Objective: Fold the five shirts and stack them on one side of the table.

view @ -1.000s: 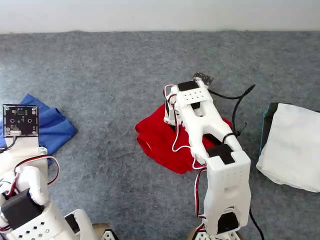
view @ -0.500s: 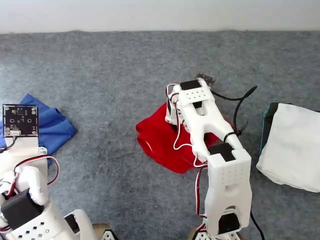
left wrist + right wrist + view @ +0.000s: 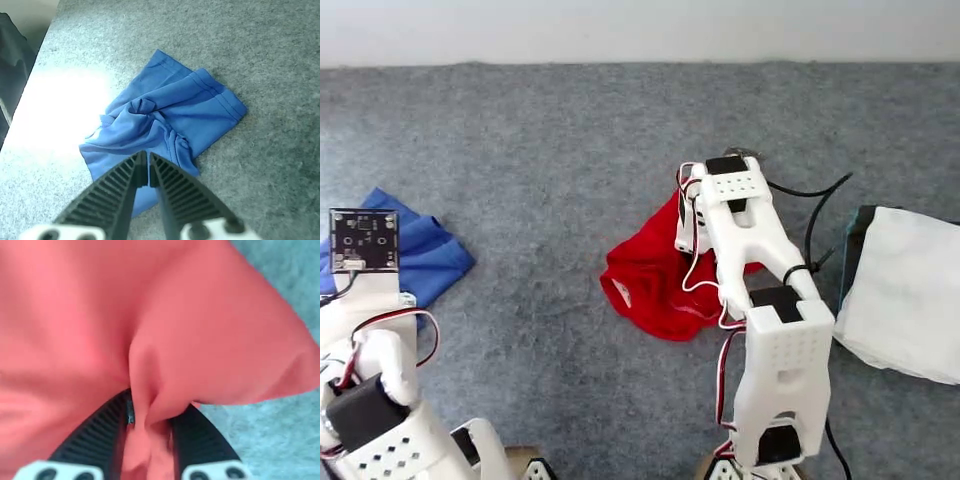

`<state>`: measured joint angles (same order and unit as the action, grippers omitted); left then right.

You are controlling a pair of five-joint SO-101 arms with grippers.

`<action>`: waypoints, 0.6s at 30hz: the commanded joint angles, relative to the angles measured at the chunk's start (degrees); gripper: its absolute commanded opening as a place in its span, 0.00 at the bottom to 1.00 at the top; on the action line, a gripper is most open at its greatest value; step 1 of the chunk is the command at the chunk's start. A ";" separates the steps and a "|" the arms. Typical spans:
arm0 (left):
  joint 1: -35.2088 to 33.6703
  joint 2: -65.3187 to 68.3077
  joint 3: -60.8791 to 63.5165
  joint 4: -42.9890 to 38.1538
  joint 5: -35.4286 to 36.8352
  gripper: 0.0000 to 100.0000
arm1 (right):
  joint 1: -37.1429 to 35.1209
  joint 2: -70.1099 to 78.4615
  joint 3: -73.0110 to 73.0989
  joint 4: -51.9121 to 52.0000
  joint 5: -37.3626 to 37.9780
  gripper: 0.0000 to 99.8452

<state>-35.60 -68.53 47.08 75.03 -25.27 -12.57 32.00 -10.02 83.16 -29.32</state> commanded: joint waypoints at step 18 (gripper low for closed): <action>-0.53 -0.18 -0.48 -2.37 -3.60 0.02 | 8.75 -39.78 -0.53 17.10 28.75 0.01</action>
<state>-35.60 -68.53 47.43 73.63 -28.35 -8.00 0.44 -9.85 98.02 -5.32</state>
